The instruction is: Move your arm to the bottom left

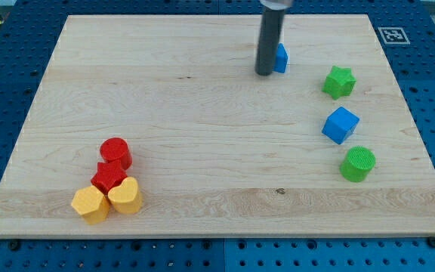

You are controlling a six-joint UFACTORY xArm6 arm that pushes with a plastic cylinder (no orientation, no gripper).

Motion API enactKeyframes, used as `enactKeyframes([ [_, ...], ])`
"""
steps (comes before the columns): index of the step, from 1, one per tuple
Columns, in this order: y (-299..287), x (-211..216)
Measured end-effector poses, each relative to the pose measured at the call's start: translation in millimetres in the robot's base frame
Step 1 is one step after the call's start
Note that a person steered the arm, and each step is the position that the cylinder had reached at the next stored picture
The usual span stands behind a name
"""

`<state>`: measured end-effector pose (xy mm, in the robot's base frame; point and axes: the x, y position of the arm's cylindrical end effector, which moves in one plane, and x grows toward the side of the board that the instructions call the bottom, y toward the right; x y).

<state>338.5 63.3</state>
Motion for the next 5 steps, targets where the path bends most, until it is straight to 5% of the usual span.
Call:
enactKeyframes([
  [3,62,-25],
  [5,-63,4],
])
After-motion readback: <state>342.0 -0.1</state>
